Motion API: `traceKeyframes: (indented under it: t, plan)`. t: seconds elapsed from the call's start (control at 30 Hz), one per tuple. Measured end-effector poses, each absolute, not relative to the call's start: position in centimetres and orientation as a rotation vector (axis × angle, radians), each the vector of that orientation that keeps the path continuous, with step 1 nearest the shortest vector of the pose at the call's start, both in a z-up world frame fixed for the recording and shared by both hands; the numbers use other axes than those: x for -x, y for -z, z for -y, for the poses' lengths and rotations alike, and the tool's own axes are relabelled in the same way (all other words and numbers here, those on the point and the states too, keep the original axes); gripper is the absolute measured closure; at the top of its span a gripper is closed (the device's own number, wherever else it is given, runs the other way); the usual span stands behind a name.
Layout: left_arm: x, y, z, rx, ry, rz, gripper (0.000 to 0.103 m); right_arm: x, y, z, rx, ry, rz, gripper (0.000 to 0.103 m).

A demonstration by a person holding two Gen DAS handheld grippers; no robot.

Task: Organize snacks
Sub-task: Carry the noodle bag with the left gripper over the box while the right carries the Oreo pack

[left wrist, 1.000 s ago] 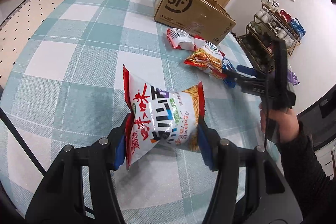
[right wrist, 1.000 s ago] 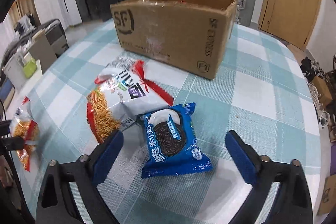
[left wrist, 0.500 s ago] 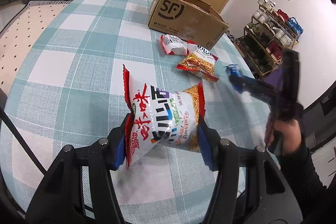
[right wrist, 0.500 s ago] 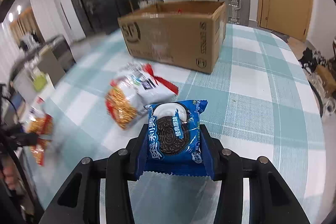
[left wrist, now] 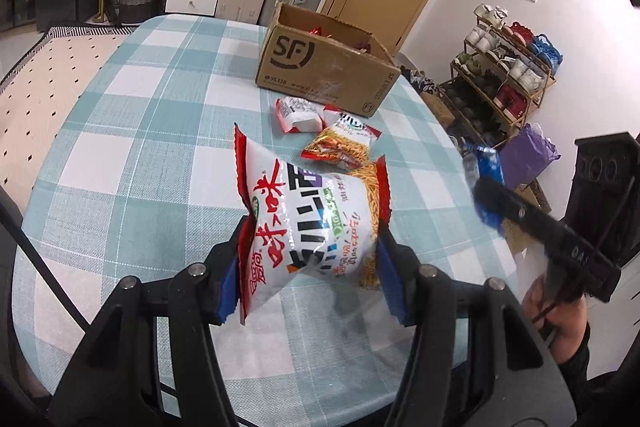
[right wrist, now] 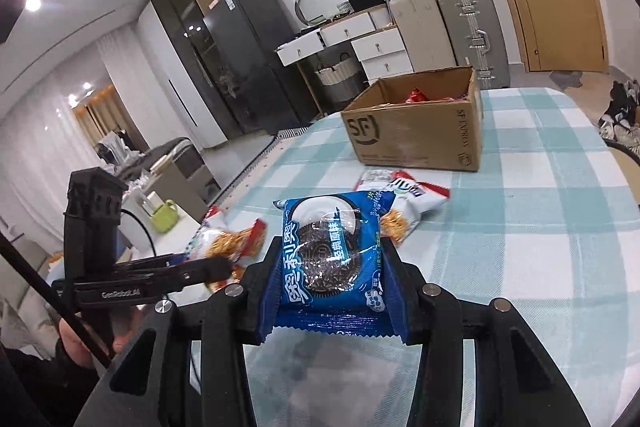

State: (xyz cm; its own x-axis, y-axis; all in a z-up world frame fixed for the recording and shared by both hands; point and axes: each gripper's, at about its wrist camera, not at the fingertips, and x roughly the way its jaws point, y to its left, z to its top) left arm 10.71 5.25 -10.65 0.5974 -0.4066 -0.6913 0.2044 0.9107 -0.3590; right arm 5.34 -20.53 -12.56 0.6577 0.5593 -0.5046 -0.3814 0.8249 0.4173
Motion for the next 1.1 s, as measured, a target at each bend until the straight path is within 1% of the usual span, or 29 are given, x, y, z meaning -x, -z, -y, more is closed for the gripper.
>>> traceKeyframes:
  t: [0.2,0.33,0.6,0.87,1.1]
  plan:
    - [-9.5,8.1,-4.4,0.216,0.383,-0.809,0.048,-3.1,11.6,19.9,-0.312,-0.555,-0.651,0.058]
    - [-9.2,6.0,-4.2,0.193,0.392,-0.767,0.048,-2.5,9.9,20.5,-0.339,-0.576,-0.623,0.058]
    - [-9.9,1.6,-4.9,0.18,0.379,-0.681,0.048,-3.0,4.6,20.9,-0.329,-0.615,-0.538,0.058]
    - [-12.6,-2.0,-5.5,0.178,0.373,-0.658,0.048,-5.3,-1.0,20.6,-0.253,-0.624,-0.48,0.058]
    - [-17.2,-4.0,-5.0,0.178,0.385,-0.683,0.048,-8.4,-3.9,21.0,-0.191,-0.611,-0.465,0.058]
